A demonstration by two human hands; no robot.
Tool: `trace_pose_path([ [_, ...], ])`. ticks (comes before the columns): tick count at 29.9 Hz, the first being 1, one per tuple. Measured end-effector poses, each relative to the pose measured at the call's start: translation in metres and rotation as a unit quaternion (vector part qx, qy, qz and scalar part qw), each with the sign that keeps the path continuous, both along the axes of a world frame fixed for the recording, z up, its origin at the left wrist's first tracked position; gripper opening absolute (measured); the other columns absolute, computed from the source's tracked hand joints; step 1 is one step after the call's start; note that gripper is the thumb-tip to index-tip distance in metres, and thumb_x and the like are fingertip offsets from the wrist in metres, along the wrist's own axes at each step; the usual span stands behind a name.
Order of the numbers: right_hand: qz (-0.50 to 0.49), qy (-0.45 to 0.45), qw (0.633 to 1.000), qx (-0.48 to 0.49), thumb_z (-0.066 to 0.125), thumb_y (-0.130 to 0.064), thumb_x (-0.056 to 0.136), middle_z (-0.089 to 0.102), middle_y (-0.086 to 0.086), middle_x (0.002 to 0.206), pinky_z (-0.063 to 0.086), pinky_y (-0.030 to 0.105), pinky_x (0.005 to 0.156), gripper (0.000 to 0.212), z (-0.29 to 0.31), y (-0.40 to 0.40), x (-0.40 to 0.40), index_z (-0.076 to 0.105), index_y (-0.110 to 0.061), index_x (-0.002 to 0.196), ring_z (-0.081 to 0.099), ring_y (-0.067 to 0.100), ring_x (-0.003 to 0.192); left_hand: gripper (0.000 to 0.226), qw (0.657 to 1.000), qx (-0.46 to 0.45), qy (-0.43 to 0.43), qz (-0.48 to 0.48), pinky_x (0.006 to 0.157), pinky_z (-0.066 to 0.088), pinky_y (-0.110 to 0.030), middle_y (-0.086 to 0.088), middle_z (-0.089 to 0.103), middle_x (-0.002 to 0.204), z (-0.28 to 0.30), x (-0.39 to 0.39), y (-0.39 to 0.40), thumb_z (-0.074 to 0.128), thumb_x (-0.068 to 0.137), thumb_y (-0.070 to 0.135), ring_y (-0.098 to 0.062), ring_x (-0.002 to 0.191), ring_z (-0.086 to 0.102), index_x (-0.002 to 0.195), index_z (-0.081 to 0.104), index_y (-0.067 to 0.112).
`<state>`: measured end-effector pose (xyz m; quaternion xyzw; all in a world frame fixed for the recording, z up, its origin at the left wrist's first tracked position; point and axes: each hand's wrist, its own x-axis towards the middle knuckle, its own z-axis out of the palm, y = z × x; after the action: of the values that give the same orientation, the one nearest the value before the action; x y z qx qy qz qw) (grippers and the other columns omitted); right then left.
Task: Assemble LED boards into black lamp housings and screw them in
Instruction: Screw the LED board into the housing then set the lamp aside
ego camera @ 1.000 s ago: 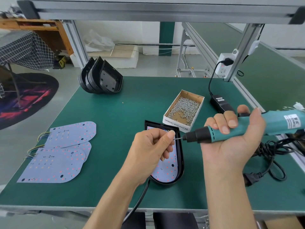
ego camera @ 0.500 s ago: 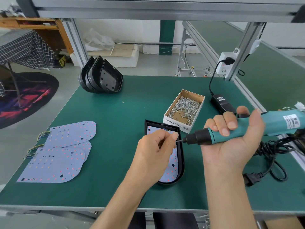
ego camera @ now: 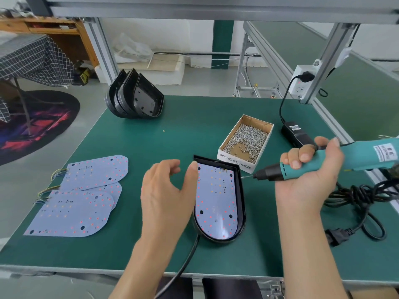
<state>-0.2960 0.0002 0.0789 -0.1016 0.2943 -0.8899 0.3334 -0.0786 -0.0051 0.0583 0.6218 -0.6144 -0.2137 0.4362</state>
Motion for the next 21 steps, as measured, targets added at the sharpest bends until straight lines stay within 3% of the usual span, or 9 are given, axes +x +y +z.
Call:
trace_pose_path([
  [3, -0.025, 0.050, 0.998, 0.010, 0.052, -0.025, 0.107, 0.042, -0.002, 0.059, 0.034, 0.029, 0.056, 0.020, -0.008, -0.005, 0.006, 0.058, -0.016, 0.089, 0.034, 0.016, 0.050, 0.069, 0.994, 0.087, -0.071, -0.012, 0.098, 0.038, -0.029, 0.015, 0.063, 0.103, -0.008, -0.004, -0.001, 0.060, 0.085, 0.067, -0.008, 0.116, 0.033, 0.135, 0.058, 0.018],
  [7, -0.023, 0.064, 0.997, 0.022, 0.055, -0.021, 0.105, 0.043, -0.001, 0.057, 0.036, 0.026, 0.052, 0.017, -0.010, -0.016, 0.013, 0.057, -0.013, 0.090, 0.036, 0.015, 0.046, 0.074, 0.977, 0.184, -0.093, -0.052, 0.087, 0.040, -0.033, 0.008, 0.066, 0.093, -0.012, -0.011, -0.001, 0.060, 0.087, 0.065, -0.016, 0.113, 0.046, 0.143, 0.045, 0.018],
  [11, -0.018, 0.081, 0.996, 0.022, 0.058, -0.021, 0.101, 0.043, 0.001, 0.058, 0.034, 0.026, 0.051, 0.016, -0.015, -0.020, 0.017, 0.059, -0.013, 0.088, 0.036, 0.015, 0.045, 0.053, 0.967, 0.235, -0.059, -0.075, 0.083, 0.052, -0.039, -0.003, 0.069, 0.090, -0.012, -0.014, -0.004, 0.063, 0.091, 0.049, -0.025, 0.100, 0.062, 0.131, 0.049, 0.018],
  [15, -0.011, 0.089, 0.996, 0.013, 0.062, -0.024, 0.097, 0.044, 0.000, 0.056, 0.035, 0.026, 0.053, 0.020, -0.017, -0.024, 0.020, 0.067, -0.020, 0.078, 0.037, 0.016, 0.044, 0.033, 0.965, 0.239, -0.050, -0.092, 0.068, 0.049, -0.030, 0.002, 0.068, 0.087, -0.011, -0.013, -0.004, 0.064, 0.094, 0.038, -0.018, 0.084, 0.065, 0.117, 0.050, 0.020],
  [21, -0.008, 0.101, 0.995, 0.018, 0.067, -0.028, 0.091, 0.044, 0.001, 0.057, 0.036, 0.026, 0.051, 0.014, -0.023, -0.028, 0.020, 0.065, -0.016, 0.084, 0.038, 0.017, 0.045, 0.023, 0.963, 0.240, -0.053, -0.108, 0.059, 0.046, -0.025, -0.003, 0.068, 0.083, -0.010, -0.014, -0.006, 0.061, 0.097, 0.031, -0.021, 0.075, 0.067, 0.106, 0.044, 0.019],
])
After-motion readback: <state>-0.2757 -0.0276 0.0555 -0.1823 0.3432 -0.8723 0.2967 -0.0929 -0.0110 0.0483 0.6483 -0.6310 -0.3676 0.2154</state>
